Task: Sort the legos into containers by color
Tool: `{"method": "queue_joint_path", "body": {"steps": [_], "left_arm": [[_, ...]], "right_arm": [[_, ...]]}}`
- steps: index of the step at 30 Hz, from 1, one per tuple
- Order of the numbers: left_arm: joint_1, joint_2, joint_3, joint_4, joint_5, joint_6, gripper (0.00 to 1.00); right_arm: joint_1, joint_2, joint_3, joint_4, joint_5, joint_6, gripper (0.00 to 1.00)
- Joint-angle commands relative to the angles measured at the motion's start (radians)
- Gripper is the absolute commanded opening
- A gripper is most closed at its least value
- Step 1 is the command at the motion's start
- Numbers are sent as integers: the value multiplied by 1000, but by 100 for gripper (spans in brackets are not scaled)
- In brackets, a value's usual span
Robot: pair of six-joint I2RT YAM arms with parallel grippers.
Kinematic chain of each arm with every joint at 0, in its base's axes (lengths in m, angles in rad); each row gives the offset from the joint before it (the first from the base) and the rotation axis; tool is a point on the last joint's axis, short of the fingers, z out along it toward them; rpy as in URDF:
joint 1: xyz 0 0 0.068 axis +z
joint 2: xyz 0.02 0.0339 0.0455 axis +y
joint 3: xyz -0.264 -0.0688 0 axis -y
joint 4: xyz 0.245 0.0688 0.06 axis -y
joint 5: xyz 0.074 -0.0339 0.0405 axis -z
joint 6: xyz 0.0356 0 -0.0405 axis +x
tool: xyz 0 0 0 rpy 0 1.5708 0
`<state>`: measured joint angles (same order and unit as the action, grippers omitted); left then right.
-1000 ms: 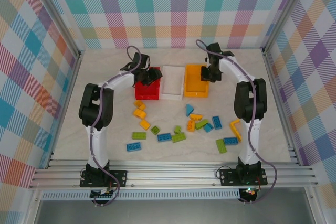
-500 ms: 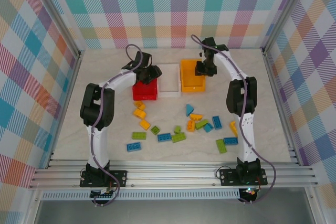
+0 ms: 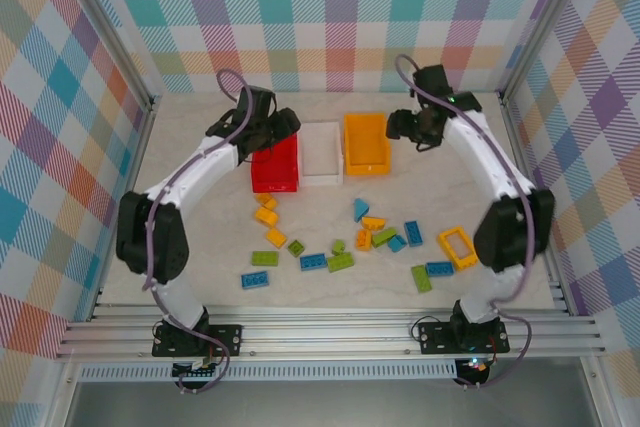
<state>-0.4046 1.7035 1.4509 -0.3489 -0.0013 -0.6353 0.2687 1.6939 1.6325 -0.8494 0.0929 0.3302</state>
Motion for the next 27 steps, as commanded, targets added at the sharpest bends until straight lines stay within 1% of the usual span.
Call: {"method": "queue_joint_path", "body": {"steps": [1,3,4,7,8,11,14,16,18,21,23,25,27], "left_arm": [[-117,-154,-130,48,16,57,71],[-212,-255,-234,80,-10,56,72],[-278,-307,-290,104,-47,47,73],[-452,-433,-439,130,-137,-66,76],[-511,-466,-482,146,-166,-99,76],[-709,-543,-584,171,-316,-183,77],[-846,-580,-643,178,-439,-233,77],[-895,-590,-673,196,-478,-247,77],[-916,-588,-684,208,-488,-253,77],[-923,-575,-681,228,-487,-250,76],[-927,-570,-679,245,-488,-242,76],[-927,-565,-678,251,-487,-239,75],[-930,-558,-677,251,-483,-242,75]], "right_arm": [[25,-144,-263,27,-17,115,74],[37,-239,-419,55,-34,136,74],[43,-272,-485,60,-34,141,75],[58,-298,-605,68,-45,138,75],[59,-296,-628,71,-49,136,75],[61,-257,-671,72,-48,135,75],[61,-214,-695,98,-62,128,73],[61,-186,-700,105,-50,126,71],[60,-149,-700,107,-31,122,68],[61,-103,-696,109,3,118,60],[61,-88,-695,111,27,119,58],[59,-78,-695,122,32,119,55],[60,-56,-689,129,24,119,49]]}}
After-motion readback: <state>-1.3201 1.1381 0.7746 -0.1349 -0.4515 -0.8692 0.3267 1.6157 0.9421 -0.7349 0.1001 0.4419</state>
